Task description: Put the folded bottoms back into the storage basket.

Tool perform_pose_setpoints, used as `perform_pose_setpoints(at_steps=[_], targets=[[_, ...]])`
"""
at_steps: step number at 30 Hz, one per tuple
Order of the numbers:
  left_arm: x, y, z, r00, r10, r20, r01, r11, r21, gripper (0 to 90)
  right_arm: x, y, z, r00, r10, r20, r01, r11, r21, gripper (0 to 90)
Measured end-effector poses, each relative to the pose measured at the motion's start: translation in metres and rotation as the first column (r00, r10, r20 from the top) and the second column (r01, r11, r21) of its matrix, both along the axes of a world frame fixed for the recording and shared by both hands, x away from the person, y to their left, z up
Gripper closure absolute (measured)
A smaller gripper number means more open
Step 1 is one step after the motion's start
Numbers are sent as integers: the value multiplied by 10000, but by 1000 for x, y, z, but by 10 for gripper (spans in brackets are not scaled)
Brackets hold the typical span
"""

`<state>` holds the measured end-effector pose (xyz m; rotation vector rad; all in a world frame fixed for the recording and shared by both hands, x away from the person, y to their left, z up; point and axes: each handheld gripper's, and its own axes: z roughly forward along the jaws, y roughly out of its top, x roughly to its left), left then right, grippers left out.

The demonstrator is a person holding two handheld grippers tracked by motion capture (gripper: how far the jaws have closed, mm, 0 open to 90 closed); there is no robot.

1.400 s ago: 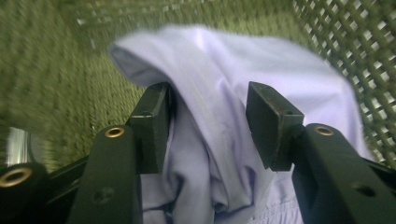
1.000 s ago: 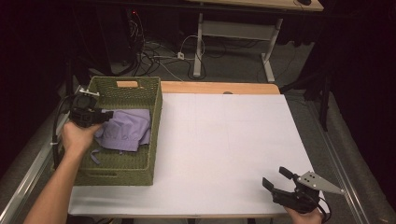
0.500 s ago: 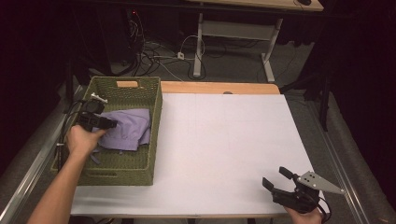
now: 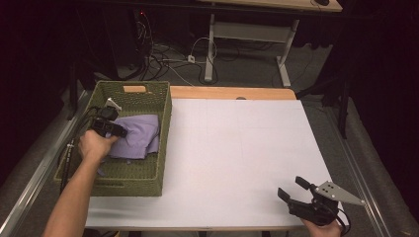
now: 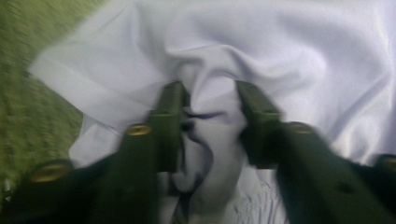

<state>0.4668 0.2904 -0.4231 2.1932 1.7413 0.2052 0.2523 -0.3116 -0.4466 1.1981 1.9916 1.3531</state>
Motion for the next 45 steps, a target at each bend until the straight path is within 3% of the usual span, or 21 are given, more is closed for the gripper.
perform_pose_setpoints(at_steps=[2,4,13,18,21,22,23,27,30,32,36,39,45], targets=[[-2,0,3,10000,-44,-83,43,9999,-123,785,0,0,0,10000,3,-3,-2,10000,21,206],[-5,0,7,9998,-150,-112,147,9995,-266,806,0,0,0,10000,1,-4,-1,10000,24,206],[-20,1,37,9957,-925,17,922,9908,-995,822,0,0,0,10000,-26,0,26,10000,-9,207],[-21,9,40,9927,-1164,-330,1111,9851,-1315,821,0,0,0,10000,-18,-3,18,10000,-7,207],[-18,9,30,9951,-980,-97,975,9944,-403,805,0,0,0,10000,-7,-21,7,10000,-32,207],[-18,9,30,9951,-980,-97,975,9944,-403,786,0,0,0,10000,-13,-22,12,10000,-36,207],[-14,8,20,9962,-848,-220,844,9962,-215,766,0,0,0,10000,-28,-10,28,10000,-26,207],[-10,7,14,9967,-721,-367,704,9965,-455,755,0,0,0,10000,-46,11,46,10000,5,207],[-12,9,21,9984,-564,-3,563,9967,-588,665,0,0,0,10000,-22,-20,22,10000,-13,207],[-15,12,30,9974,-412,596,458,9960,-765,626,0,0,0,10000,-13,-16,13,10000,-15,207],[-16,18,44,9851,99,1719,64,9955,-943,566,0,0,0,10000,-34,-1,34,10000,-15,207],[-9,19,42,9808,385,1909,-209,9954,-934,544,0,0,0,10000,-47,-8,47,10000,-9,207],[11,26,21,9741,1268,1871,-1090,9887,-1026,527,0,-1,0,9999,-122,-28,123,9999,52,207]])
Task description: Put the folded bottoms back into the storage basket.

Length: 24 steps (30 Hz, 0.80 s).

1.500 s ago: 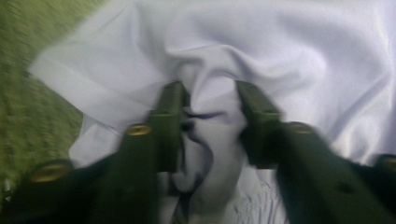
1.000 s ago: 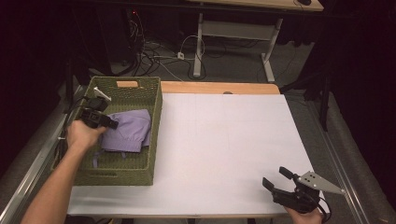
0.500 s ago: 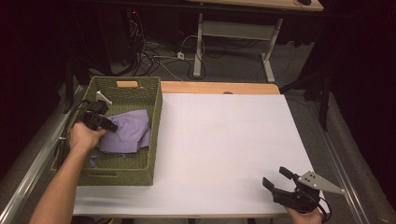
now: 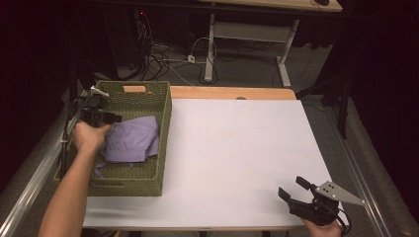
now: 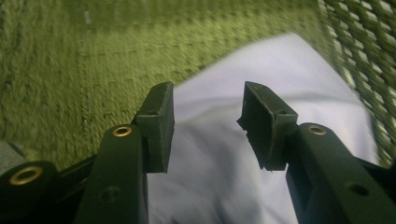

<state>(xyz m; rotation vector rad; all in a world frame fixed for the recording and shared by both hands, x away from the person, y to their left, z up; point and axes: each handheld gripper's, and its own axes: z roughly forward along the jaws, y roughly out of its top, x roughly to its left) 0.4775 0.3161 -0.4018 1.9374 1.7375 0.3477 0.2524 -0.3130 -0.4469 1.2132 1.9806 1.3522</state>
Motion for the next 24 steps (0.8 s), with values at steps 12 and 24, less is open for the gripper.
perform_pose_setpoints(at_steps=[12,24], targets=[[22,-7,-36,9823,238,-1858,-96,9970,769,425,0,-2,0,10000,-93,-13,93,9999,99,206],[24,-16,-45,9677,26,-2520,172,9970,761,654,1,-2,-1,9999,86,-103,-85,9999,79,210]])
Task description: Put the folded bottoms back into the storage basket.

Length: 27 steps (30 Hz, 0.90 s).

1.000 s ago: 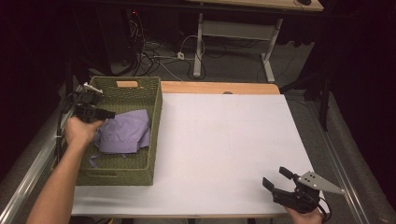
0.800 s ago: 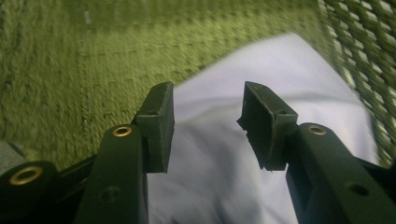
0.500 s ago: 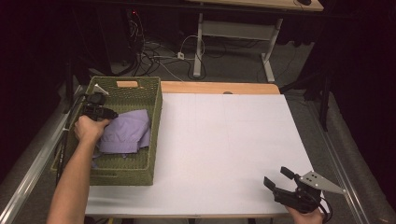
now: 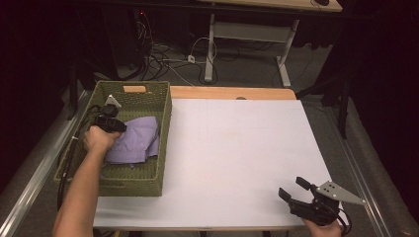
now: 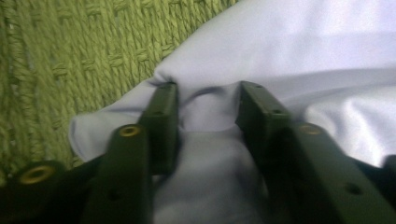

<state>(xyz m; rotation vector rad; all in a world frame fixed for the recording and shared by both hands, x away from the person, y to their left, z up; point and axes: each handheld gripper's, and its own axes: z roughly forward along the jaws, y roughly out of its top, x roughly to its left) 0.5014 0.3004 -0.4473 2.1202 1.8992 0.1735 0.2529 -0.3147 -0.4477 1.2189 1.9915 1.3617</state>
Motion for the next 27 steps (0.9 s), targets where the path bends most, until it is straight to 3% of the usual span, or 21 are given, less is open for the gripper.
perform_pose_setpoints(at_steps=[4,5,9,11,15,17,23,25,27], targets=[[-1,-3,1,9996,-275,-52,275,9996,-1,797,0,0,0,10000,53,-15,-53,10000,-7,212],[-1,-6,1,9993,-366,-76,367,9991,210,809,-1,1,0,10000,96,10,-96,9999,-35,212],[-2,-5,5,9990,-444,-70,445,9988,217,832,-1,1,0,9999,113,50,-112,9999,-66,213],[-4,-6,10,9983,-554,152,549,9980,311,834,-1,1,0,10000,97,15,-97,9999,-46,212],[-7,-9,27,9914,-763,1060,727,9967,372,835,-1,2,0,10000,99,15,-99,9999,-97,212],[-8,-15,38,9832,-1105,1449,1008,9922,727,835,-1,2,0,10000,75,31,-75,9999,-95,213],[-6,-31,72,9409,-1709,2925,1410,9826,1208,834,-2,1,1,9999,28,104,-27,9999,-128,212],[-4,-35,71,9315,-1879,3115,1484,9781,1461,833,-2,1,1,9999,10,110,-9,9999,-105,212],[0,-36,65,9310,-1842,3151,1430,9784,1494,829,-2,1,1,9999,-20,103,21,10000,-86,211]])
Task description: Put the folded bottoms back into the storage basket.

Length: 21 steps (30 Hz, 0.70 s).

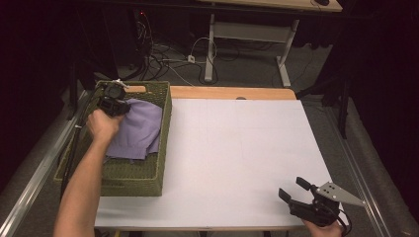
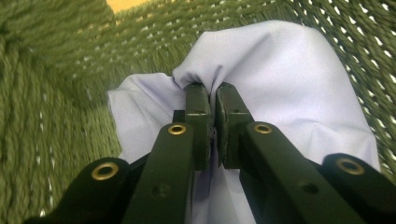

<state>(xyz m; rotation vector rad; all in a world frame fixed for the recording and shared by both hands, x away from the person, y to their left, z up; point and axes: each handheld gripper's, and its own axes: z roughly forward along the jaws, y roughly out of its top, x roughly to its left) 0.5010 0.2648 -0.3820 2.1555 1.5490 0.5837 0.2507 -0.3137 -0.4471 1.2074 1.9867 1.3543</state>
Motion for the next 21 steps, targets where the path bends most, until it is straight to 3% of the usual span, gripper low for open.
perform_pose_setpoints(at_steps=[3,6,9,12,16,19,21], targets=[[7,2,-15,9993,260,-250,-258,9996,108,772,0,-1,0,10000,-14,-16,14,10000,-6,210],[8,4,-19,9985,407,-364,-411,9991,-127,694,-1,-1,0,10000,-52,8,52,10000,20,210],[3,5,-11,9991,323,-283,-330,9991,-257,642,-1,-1,0,10000,-49,-42,49,10000,28,211],[-8,8,0,9996,251,116,-240,9963,-824,605,-2,-1,0,10000,14,-36,-14,10000,-2,213],[-19,12,7,9992,266,284,-241,9963,-825,530,-3,-1,0,10000,-14,33,14,10000,30,213],[-29,16,10,9982,246,540,-178,9923,-1228,516,-3,-2,0,10000,-17,42,17,10000,55,213],[-35,18,11,9978,191,635,-110,9921,-1246,498,-2,-2,0,10000,-43,8,43,9999,120,213]])
